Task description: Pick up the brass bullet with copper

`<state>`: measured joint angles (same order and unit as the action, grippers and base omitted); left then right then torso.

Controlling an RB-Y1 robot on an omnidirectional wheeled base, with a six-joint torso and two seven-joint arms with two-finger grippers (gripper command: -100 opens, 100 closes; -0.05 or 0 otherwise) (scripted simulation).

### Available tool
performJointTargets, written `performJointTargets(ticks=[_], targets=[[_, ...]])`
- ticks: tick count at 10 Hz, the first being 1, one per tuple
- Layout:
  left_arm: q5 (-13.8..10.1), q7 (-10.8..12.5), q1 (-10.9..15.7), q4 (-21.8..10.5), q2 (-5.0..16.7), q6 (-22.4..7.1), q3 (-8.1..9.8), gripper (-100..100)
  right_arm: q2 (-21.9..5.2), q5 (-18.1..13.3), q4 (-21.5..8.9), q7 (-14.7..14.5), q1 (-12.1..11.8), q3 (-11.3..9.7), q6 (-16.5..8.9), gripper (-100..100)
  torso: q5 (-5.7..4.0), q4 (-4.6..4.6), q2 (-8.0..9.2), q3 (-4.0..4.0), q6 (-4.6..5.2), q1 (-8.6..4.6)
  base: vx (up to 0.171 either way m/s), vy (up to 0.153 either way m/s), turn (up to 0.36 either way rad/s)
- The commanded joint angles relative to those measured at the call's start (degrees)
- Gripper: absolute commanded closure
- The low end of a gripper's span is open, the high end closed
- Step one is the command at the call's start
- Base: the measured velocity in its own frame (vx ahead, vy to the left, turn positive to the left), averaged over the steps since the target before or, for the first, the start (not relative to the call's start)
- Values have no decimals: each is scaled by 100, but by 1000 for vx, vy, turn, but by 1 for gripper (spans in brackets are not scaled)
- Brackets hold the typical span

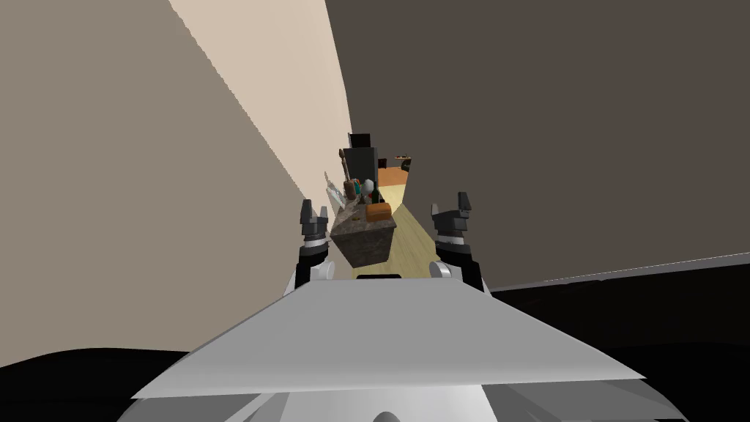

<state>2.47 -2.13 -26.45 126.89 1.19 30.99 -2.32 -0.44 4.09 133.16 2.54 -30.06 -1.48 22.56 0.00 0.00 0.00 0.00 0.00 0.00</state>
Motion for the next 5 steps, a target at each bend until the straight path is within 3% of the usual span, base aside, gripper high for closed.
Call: performJointTargets(ticks=[1,5], targets=[[-57,15,42,-44,139,-168,45,-100,0,0,0,0,0,0,0,0,0,0,0,0,0,0,5,-6,-5],[-257,67,262,-171,436,-752,239,-100,0,0,0,0,0,0,0,0,-1,-1,-6,-4,0,-3,13,-13,-4]])
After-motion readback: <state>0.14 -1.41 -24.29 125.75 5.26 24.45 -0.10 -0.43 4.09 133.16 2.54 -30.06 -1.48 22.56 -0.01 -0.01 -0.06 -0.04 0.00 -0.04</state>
